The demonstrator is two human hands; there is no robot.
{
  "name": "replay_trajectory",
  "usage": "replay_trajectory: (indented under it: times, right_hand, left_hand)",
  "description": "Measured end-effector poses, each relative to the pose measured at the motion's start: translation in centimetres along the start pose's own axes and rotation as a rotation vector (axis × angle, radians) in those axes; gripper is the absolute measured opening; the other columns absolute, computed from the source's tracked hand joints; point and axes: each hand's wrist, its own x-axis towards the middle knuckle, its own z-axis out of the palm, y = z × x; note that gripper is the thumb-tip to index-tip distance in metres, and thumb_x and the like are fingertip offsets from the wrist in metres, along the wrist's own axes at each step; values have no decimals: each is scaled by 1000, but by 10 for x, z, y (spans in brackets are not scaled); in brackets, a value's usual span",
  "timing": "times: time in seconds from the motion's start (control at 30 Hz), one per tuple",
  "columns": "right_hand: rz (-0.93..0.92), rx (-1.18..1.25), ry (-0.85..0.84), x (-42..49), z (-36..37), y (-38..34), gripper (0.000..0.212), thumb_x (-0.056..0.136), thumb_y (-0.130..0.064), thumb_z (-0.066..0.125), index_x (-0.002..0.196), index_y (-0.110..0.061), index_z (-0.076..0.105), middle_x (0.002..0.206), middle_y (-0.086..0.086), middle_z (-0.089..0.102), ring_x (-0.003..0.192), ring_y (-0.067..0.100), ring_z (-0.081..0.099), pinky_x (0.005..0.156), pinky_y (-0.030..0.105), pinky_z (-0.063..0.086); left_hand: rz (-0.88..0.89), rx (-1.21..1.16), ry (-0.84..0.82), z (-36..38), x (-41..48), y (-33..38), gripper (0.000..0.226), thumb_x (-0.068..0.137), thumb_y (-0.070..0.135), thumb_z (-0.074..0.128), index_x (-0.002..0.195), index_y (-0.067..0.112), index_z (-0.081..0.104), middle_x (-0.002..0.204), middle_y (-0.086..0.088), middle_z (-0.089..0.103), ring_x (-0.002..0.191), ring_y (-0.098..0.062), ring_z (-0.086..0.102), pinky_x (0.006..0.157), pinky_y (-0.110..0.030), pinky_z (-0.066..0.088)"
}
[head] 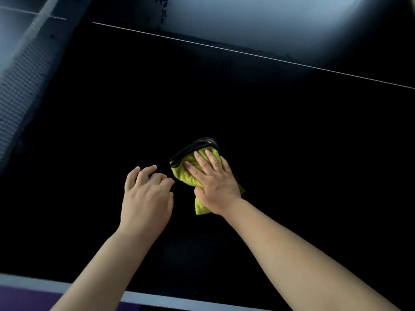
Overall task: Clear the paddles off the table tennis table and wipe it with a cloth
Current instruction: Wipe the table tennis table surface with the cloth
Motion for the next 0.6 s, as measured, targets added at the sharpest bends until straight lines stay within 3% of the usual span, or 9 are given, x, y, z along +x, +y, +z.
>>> replay_trajectory:
  times: [0.3, 0.6]
  right_hand:
    - [294, 46, 60, -47, -16, 204, 66, 90, -46, 22, 154, -42, 5, 163, -6, -10, 149, 20, -14, 120, 42, -5]
    - [574, 136, 115, -112, -16, 347, 64, 97, -37, 36, 155, -37, 9, 164, -4, -8, 150, 20, -11, 120, 42, -3]
  left_hand:
    - [61, 2, -14, 28, 33, 152, 22, 71, 17, 74, 93, 17, 71, 94, 1, 69, 117, -27, 53, 109, -41, 19]
    - [72, 14, -81, 53, 25, 232, 25, 71, 19, 75, 95, 17, 70, 95, 3, 70, 118, -26, 53, 109, -40, 17]
